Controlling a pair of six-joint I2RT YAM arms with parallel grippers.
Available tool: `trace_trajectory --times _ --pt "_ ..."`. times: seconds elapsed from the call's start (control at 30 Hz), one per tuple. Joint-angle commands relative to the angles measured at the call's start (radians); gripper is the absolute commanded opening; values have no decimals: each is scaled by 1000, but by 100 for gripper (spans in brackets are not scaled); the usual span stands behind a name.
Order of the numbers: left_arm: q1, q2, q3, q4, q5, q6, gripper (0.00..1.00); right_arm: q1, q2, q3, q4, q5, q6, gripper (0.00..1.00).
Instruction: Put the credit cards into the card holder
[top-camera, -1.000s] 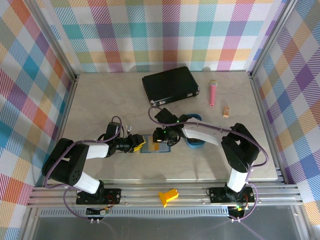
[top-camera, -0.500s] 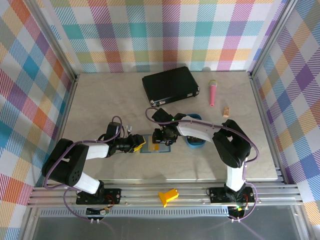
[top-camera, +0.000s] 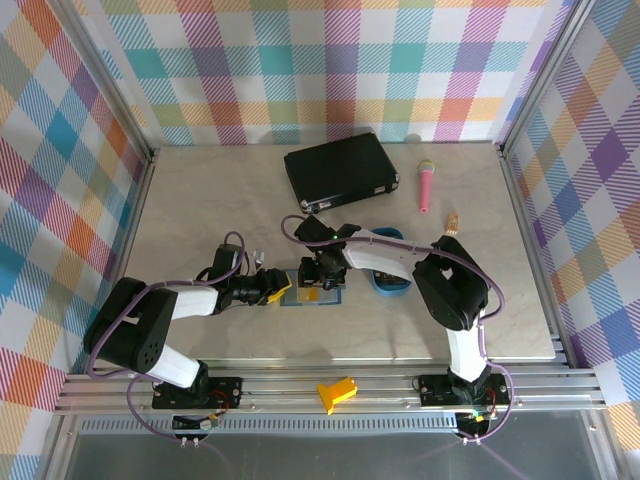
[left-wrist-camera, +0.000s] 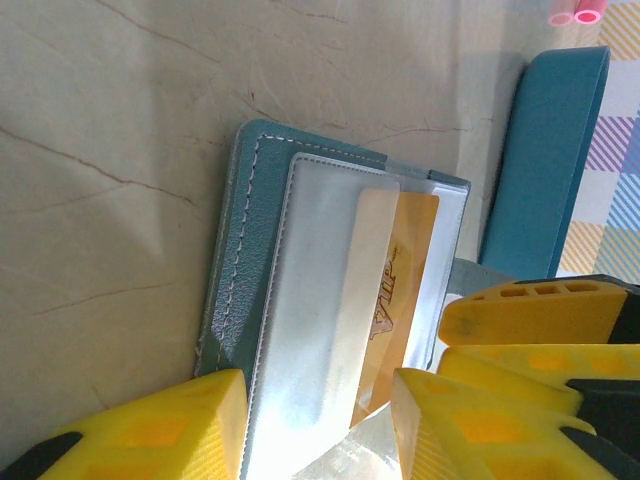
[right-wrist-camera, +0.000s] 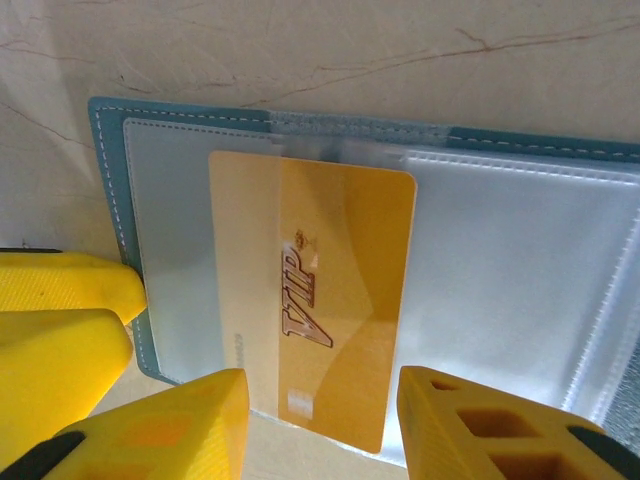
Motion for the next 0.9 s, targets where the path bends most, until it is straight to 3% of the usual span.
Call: trace_trajectory --times 0.0,0.2,0.87 --pt "-23 17 -1 -16 -27 26 43 9 15 27 -41 10 4 43" --pt "-23 12 -8 -10 -28 20 43 10 25 47 -66 60 -8 44" --pt "-26 29 -16 31 -29 -3 43 12 73 70 -54 21 -20 40"
